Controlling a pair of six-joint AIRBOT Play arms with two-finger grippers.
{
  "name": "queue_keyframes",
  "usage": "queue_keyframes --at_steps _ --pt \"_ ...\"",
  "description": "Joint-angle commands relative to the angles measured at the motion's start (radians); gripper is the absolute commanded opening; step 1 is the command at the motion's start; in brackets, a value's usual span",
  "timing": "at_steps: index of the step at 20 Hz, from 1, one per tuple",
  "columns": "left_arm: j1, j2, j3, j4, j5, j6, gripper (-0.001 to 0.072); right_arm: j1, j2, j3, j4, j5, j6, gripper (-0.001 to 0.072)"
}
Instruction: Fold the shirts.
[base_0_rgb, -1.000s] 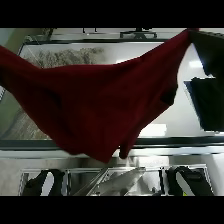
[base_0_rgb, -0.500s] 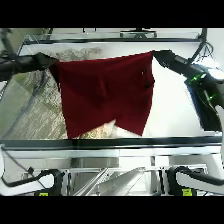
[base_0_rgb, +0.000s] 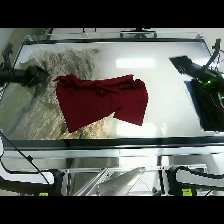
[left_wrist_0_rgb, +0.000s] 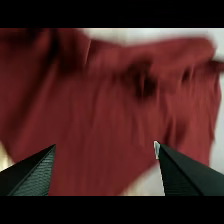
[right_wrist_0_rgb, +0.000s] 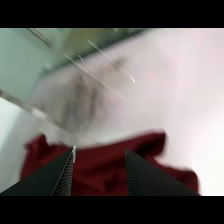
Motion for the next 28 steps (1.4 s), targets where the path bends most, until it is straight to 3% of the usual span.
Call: queue_keyframes --at_steps 1,5,9,13,21,22,24,25,26,27,28 --pt "0.05 0.093 -0.262 0.04 -0.103 -0.039 0.071 -0.039 -0.034 -0.001 -0.396 0.106 0.227 0.0372" --pt "0.049 0.252 -0.7 0.047 0.069 -0.018 0.0709 0.013 -0.177 -0.001 -0.409 0.156 0.276 0.0372" --pt "0.049 0.329 -0.951 -0.027 0.152 0.055 0.0708 0.106 -0.303 -0.001 -0.393 0.13 0.276 0.0372" --pt "0.049 0.364 -1.088 -0.17 0.288 0.126 0.0692 0.191 -0.367 0.0 -0.38 -0.007 0.276 0.0371" --pt "-0.153 0.367 -1.117 -0.166 0.515 0.139 0.0686 0.225 -0.41 0.018 -0.303 -0.042 0.275 0.0363" --pt "-0.182 0.367 -1.113 -0.165 0.533 0.139 0.0535 0.225 -0.411 0.018 -0.303 -0.042 0.275 0.0363" --pt "-0.216 0.367 -1.085 -0.164 0.544 0.139 0.0119 0.225 -0.411 0.018 -0.303 -0.04 0.275 0.036" --pt "-0.224 0.367 -1.062 -0.163 0.544 0.139 0.0015 0.225 -0.411 0.018 -0.303 -0.037 0.275 0.0313" --pt "-0.227 0.367 -1.038 -0.164 0.542 0.139 0.0018 0.225 -0.411 0.018 -0.302 -0.025 0.267 0.0086" --pt "-0.227 0.367 -1.009 -0.163 0.537 0.139 0.0018 0.225 -0.411 0.018 -0.293 -0.013 0.255 0.0016" --pt "-0.227 0.367 -0.98 -0.164 0.532 0.138 0.0018 0.225 -0.411 0.018 -0.267 -0.001 0.234 0.0015"
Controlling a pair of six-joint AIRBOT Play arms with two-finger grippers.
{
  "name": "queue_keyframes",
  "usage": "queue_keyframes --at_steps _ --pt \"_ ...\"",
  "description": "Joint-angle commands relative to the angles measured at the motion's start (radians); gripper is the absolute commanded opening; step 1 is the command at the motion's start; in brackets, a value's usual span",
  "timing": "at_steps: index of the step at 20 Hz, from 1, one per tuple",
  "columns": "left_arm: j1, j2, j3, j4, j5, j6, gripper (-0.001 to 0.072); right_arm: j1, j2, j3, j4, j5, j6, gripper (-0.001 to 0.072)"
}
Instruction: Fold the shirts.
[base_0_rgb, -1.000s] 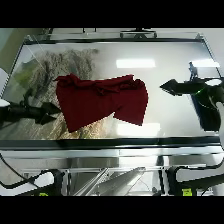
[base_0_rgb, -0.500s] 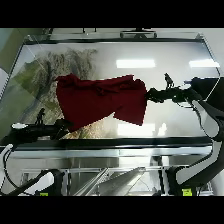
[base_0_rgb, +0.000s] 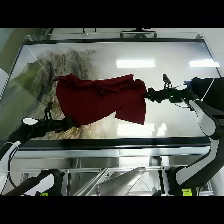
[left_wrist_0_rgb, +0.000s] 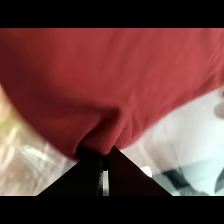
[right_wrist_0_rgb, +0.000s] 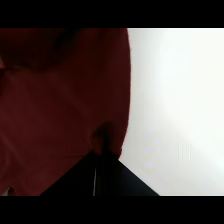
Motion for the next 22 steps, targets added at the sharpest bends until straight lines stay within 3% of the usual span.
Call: queue_keyframes --at_steps 1,6,12,18,20,22 --pt "-0.02 0.002 0.096 -0.003 -0.003 -0.004 0.0018 0.001 0.001 0.002 0.091 0.047 -0.065 0.0014" --pt "0.003 0.074 0.312 -0.002 -0.153 -0.011 0.0017 -0.032 0.138 0.002 0.403 0.172 -0.214 0.0013" --pt "0.186 0.367 0.775 -0.086 -0.403 -0.022 0.0022 -0.21 0.747 0.003 0.628 0.218 -0.333 0.0013" --pt "0.369 0.493 1.281 -0.091 -0.432 -0.021 0.0023 -0.375 1.313 0.003 0.586 -0.068 -0.437 0.0013" --pt "0.369 0.473 1.351 -0.06 -0.453 -0.024 0.0023 -0.387 1.365 0.002 0.523 -0.122 -0.439 0.0012" --pt "0.318 0.416 1.367 -0.057 -0.493 -0.029 0.0023 -0.382 1.333 0.002 0.526 -0.084 -0.437 0.0013"
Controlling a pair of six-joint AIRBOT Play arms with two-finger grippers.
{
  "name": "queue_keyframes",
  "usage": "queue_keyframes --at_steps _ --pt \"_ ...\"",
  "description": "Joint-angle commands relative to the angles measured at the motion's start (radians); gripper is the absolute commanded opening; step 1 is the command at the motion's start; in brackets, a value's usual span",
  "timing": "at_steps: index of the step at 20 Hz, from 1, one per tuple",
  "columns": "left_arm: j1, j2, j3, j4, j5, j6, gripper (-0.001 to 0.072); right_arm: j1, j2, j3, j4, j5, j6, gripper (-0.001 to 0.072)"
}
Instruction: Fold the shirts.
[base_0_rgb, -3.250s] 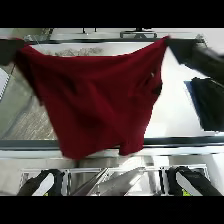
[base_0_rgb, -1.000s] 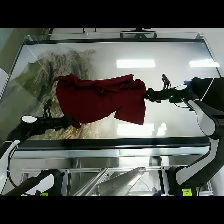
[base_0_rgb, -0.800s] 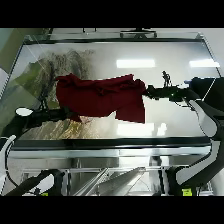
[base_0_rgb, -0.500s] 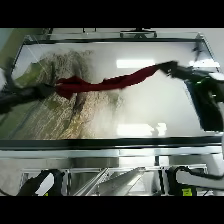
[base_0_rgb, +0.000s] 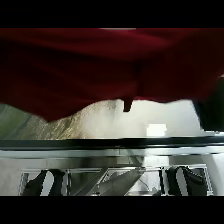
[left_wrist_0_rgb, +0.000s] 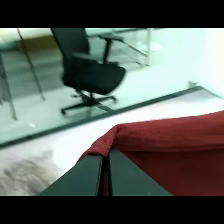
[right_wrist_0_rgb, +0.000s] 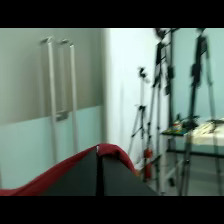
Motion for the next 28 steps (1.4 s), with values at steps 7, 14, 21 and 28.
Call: queue_keyframes --at_steps 7,14,21,28 --pt "-0.395 -0.43 0.087 0.272 -0.026 -0.005 0.0023 0.127 -0.383 -0.009 -0.114 0.083 -0.009 0.0013" --pt "-0.388 -1.027 0.146 0.317 0.097 0.019 0.0023 0.346 -0.972 0.032 -0.053 -0.286 -0.092 0.0014" --pt "-0.162 -1.135 0.194 0.343 -0.219 -0.191 0.0711 0.248 -1.041 0.155 -0.089 -0.093 0.034 0.0345" --pt "0.011 -0.708 -0.638 0.406 -0.159 -0.137 0.0691 -0.046 -0.841 0.066 -0.73 0.28 0.482 0.0435"
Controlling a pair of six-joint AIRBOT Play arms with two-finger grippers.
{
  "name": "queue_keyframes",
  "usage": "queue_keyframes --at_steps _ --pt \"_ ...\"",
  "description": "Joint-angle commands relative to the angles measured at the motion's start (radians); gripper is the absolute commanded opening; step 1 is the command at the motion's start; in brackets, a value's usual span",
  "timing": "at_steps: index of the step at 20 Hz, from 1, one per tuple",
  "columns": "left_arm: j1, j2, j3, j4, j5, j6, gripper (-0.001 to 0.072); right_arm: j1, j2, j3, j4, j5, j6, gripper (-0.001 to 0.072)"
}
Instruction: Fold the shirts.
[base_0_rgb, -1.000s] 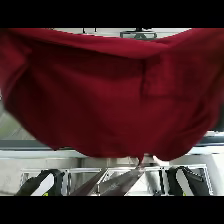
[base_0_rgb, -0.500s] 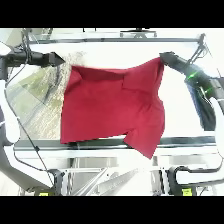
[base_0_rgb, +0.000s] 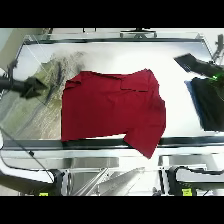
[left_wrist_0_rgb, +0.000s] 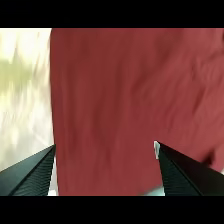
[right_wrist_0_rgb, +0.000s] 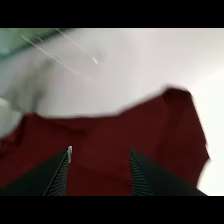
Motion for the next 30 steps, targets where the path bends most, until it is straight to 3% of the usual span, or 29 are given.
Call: queue_keyframes --at_steps 1,3,6,11,14,17,26,29,30 --pt "0.066 0.22 -0.478 0.121 0.079 0.025 0.0691 -0.151 0.08 -0.1 -0.246 0.165 0.149 0.0435" --pt "0.067 0.302 -0.702 0.184 0.146 0.026 0.0692 -0.227 0.11 -0.192 -0.246 0.166 0.128 0.0436" --pt "0.054 0.372 -0.905 0.137 0.272 0.056 0.0691 -0.277 0.116 -0.256 -0.246 0.179 0.107 0.0436" --pt "-0.037 0.372 -0.977 -0.013 0.43 0.144 0.0688 -0.282 0.116 -0.295 -0.247 0.211 0.085 0.0436" --pt "-0.126 0.306 -0.932 -0.045 0.452 0.156 0.0409 -0.283 0.116 -0.357 -0.25 0.246 0.085 0.0437" --pt "-0.17 0.283 -0.861 -0.042 0.446 0.158 0.0013 -0.281 0.115 -0.462 -0.313 0.235 0.081 0.0443" --pt "-0.173 0.285 -0.783 -0.036 0.408 0.157 0.002 -0.13 -0.038 -0.632 -0.369 0.209 0.103 0.0438" --pt "-0.173 0.285 -0.783 -0.038 0.407 0.156 0.002 -0.063 -0.052 -0.632 -0.311 0.196 0.107 0.043" --pt "-0.171 0.286 -0.782 -0.043 0.405 0.157 0.0021 -0.06 -0.05 -0.631 -0.27 0.198 0.087 0.0398"
